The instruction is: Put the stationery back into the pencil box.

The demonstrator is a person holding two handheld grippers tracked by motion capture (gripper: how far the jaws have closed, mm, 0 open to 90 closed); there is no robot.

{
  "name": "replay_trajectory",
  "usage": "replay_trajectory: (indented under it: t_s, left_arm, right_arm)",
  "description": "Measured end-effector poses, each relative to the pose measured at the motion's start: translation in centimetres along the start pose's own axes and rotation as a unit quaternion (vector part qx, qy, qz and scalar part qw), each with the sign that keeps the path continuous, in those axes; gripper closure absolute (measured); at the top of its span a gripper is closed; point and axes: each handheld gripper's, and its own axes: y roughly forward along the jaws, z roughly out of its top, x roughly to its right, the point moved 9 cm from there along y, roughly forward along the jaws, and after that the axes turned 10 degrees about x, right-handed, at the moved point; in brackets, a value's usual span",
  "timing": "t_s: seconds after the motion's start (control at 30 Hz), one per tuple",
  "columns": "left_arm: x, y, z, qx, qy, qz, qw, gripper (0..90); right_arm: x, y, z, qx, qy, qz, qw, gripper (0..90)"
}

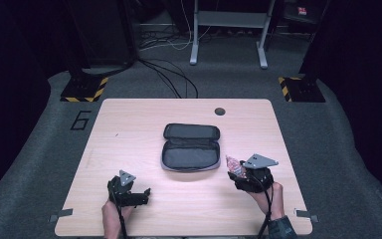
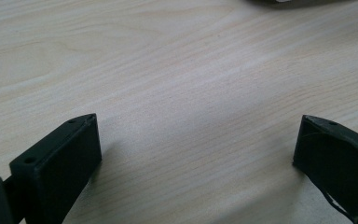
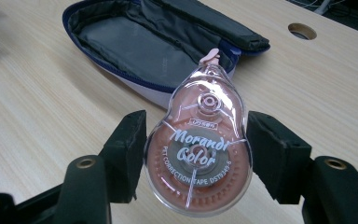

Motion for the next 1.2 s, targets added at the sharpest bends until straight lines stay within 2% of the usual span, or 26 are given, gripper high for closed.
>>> replay_trajectory:
  t_s: [0.27, 0.7, 0.73, 1.03, 1.2]
  left_arm:
    - [0.0, 0.0, 0.0, 0.000, 0.000, 0.000, 1.0000, 0.7]
    - [0.0, 0.0, 0.0, 0.000, 0.000, 0.000, 1.0000, 0.8]
    - [0.0, 0.0, 0.0, 0.000, 0.000, 0.000, 1.0000, 0.7]
    - [0.0, 0.0, 0.0, 0.000, 0.000, 0.000, 1.0000, 0.8]
    - [0.0, 0.0, 0.0, 0.000, 0.000, 0.000, 1.0000, 0.8]
  right_arm:
    - [-0.2, 1.1, 1.6, 0.000, -0.020, 0.011, 0.9997, 39.2]
    - [-1.0, 3.5, 4.0, -0.003, -0.030, 0.033, 0.9990, 39.2]
    - [-1.0, 3.9, 4.3, -0.003, -0.036, 0.036, 0.9987, 39.1]
    - [-1.1, 5.5, 4.9, -0.006, -0.027, 0.042, 0.9987, 39.2]
    - [-1.2, 6.9, 5.2, -0.012, -0.034, 0.051, 0.9981, 39.2]
